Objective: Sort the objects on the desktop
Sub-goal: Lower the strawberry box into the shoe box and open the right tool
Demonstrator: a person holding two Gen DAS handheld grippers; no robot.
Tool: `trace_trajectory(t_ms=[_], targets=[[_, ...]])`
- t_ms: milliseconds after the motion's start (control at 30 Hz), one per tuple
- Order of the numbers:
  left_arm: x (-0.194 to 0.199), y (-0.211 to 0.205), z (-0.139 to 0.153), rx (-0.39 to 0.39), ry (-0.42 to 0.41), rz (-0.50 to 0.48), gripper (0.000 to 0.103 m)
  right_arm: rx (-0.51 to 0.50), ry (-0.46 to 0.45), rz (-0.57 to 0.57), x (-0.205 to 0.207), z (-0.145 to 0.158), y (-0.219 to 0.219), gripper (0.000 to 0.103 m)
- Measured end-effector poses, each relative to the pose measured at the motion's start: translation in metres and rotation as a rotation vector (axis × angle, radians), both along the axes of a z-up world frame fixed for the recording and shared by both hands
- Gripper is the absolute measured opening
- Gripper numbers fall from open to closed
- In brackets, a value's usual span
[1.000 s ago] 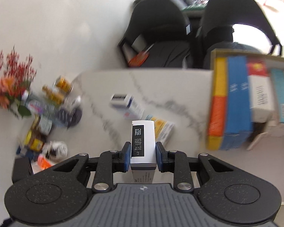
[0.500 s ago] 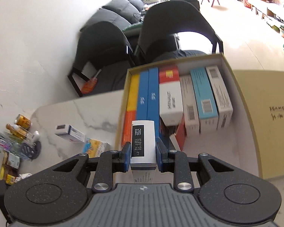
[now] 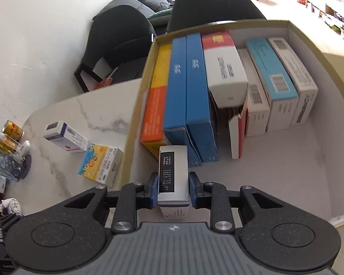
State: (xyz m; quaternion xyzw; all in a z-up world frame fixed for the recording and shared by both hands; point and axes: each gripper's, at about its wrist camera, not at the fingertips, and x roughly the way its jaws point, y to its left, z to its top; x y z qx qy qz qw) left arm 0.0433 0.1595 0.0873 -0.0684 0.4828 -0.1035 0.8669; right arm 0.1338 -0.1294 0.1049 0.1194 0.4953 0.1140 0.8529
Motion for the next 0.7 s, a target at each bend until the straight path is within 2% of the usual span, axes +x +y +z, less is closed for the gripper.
trace_trajectory(t_ms=[100,133,200,467,700], targets=[[-0.001,0.001,-0.002,-0.004,0.005,0.008,0.09,0.047,0.013,-0.023,0.001,-0.002,-0.004,0.033],[-0.001,0.001,-0.002,-0.005,0.007,0.009,0.09,0.081,0.034,-0.026,0.003,-0.003,-0.005,0.036],[0.0,0.001,-0.003,-0.005,0.007,0.008,0.09,0.131,0.063,-0.042,0.005,-0.002,-0.008,0.037],[0.003,-0.002,-0.003,-0.002,0.006,0.002,0.09,0.211,0.075,-0.081,0.008,0.005,-0.019,0.041],[0.01,-0.003,-0.003,0.004,0.003,0.005,0.092,0.237,0.067,-0.126,0.007,0.013,-0.034,0.043]])
